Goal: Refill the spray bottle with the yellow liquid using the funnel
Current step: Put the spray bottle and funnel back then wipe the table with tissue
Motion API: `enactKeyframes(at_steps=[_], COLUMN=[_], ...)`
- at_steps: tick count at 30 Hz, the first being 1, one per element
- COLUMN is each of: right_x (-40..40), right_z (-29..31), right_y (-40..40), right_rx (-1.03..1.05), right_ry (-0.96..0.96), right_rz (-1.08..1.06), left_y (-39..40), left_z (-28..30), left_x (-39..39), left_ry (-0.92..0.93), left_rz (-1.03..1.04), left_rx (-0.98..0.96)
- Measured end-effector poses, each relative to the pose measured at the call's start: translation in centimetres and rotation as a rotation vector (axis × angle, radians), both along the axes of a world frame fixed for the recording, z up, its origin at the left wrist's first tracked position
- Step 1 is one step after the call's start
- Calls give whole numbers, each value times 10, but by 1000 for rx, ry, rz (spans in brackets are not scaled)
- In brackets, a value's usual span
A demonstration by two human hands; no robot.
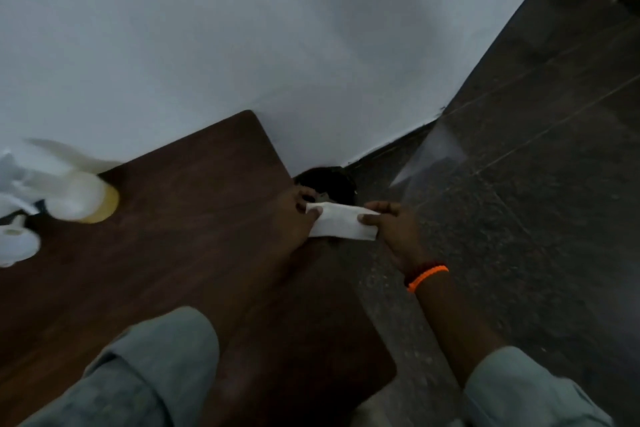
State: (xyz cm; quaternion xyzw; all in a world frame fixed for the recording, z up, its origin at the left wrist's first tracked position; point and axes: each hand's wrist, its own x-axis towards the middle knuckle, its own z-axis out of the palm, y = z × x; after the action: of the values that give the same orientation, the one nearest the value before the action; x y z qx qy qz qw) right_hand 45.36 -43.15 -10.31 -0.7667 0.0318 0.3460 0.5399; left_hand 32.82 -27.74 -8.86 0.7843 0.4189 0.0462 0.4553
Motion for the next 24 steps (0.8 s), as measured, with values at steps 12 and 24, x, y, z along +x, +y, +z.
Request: enactKeyframes(at_steps=[12,24], right_x=[106,110], right_z=[-101,-230], right_y=[99,115], right_rx=[-33,-229], right_ry=[138,210], right_rz=[-24,392], left_y=[89,96], left_z=[-77,-129], left_x=[143,192], left_ry=[331,655], left_rz=[-40,-187], left_rx=[21,32])
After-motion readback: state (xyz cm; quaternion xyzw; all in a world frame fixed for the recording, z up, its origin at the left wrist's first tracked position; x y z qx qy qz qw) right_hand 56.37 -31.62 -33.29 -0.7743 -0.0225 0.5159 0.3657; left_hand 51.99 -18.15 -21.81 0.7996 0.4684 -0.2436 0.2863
